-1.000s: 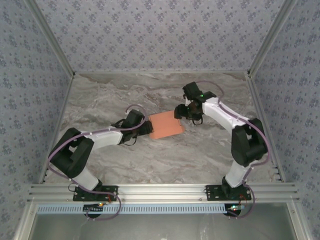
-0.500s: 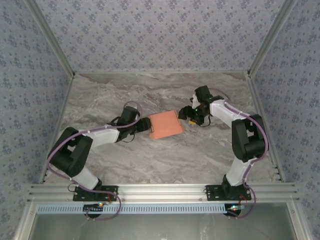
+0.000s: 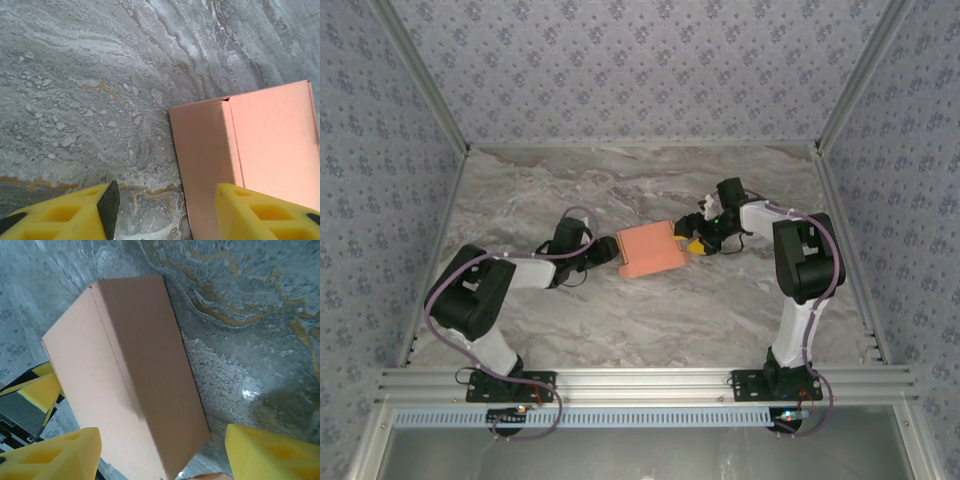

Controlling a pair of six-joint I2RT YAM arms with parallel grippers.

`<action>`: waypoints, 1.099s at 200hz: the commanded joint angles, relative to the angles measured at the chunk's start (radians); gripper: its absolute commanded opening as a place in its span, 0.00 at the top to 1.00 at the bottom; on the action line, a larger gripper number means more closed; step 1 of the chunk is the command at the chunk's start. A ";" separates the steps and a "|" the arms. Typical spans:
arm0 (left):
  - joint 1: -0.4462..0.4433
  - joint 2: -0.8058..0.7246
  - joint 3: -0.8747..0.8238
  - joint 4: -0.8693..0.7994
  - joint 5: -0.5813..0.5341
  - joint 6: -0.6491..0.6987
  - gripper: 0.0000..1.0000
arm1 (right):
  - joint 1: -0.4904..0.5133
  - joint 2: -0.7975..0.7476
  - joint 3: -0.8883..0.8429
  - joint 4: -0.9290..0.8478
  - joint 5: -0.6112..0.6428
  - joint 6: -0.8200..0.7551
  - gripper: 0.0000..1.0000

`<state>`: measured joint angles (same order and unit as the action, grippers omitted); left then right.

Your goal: Fold the paper box

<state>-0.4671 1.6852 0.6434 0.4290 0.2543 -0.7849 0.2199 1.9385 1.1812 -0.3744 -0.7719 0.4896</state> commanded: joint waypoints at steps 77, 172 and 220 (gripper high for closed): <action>0.046 -0.032 0.006 -0.029 0.151 -0.017 0.34 | 0.027 0.093 0.002 0.082 -0.174 0.040 0.31; 0.015 0.046 0.074 -0.128 0.072 0.030 0.46 | 0.013 0.062 -0.012 0.089 -0.184 0.055 0.32; 0.041 0.046 -0.022 -0.011 0.091 0.014 0.49 | -0.015 0.050 -0.017 0.071 -0.210 0.038 0.31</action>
<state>-0.4484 1.7168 0.7025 0.3824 0.3454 -0.7689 0.2234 2.0056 1.1805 -0.2790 -0.9443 0.5346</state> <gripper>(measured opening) 0.524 0.687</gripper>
